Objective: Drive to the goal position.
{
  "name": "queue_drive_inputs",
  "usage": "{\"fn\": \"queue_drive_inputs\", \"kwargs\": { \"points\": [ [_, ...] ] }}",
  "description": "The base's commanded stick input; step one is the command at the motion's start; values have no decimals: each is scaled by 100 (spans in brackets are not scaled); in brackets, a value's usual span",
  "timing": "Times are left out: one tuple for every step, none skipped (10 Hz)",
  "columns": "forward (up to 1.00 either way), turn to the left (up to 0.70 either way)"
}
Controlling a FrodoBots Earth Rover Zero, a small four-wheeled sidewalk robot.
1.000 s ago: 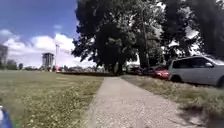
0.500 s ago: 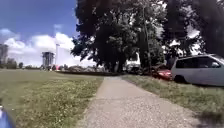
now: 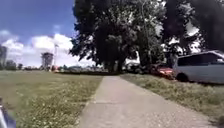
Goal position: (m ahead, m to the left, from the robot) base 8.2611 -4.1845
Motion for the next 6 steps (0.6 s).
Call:
{"fn": "queue_drive_inputs", "kwargs": {
  "points": [
    [70,0],
    [70,0],
    [70,0],
    [70,0],
    [70,0],
    [70,0]
  ]
}}
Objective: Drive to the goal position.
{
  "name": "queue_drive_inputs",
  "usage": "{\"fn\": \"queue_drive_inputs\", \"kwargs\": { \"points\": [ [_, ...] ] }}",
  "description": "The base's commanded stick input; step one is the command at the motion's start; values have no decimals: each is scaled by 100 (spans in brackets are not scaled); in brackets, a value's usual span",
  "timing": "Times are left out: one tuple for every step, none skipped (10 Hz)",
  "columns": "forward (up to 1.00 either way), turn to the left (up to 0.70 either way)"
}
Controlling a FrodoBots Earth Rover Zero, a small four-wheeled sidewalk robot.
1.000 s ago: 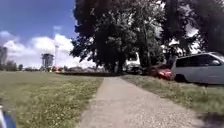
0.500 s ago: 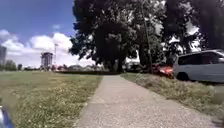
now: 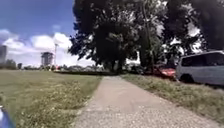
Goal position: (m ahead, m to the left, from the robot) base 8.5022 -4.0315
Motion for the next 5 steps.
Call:
{"fn": "queue_drive_inputs", "kwargs": {
  "points": [
    [70,0],
    [70,0],
    [70,0],
    [70,0],
    [70,0]
  ]
}}
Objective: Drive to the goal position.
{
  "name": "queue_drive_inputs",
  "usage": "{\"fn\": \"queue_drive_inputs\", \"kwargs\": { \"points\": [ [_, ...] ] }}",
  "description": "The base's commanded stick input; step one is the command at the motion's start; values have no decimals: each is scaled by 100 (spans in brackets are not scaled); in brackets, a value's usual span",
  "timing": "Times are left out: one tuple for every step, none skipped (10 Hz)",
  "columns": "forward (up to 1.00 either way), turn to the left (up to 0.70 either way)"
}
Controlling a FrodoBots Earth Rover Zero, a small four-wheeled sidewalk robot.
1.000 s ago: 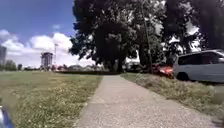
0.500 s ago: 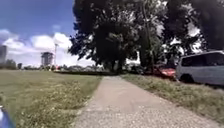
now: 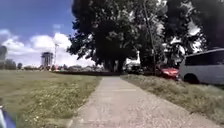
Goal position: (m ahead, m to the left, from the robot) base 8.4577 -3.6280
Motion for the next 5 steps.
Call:
{"fn": "queue_drive_inputs", "kwargs": {
  "points": [
    [70,0],
    [70,0],
    [70,0],
    [70,0],
    [70,0]
  ]
}}
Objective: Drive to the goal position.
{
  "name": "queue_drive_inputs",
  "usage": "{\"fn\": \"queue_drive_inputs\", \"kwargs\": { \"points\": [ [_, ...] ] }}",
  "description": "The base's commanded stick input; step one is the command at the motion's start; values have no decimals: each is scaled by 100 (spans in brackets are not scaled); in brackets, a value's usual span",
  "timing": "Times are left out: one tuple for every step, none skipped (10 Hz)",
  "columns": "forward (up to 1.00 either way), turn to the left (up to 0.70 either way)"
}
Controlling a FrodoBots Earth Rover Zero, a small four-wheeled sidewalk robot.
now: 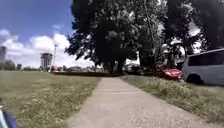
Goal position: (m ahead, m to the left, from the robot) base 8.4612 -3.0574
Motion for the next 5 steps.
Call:
{"fn": "queue_drive_inputs", "kwargs": {
  "points": [
    [70,0],
    [70,0],
    [70,0],
    [70,0],
    [70,0]
  ]
}}
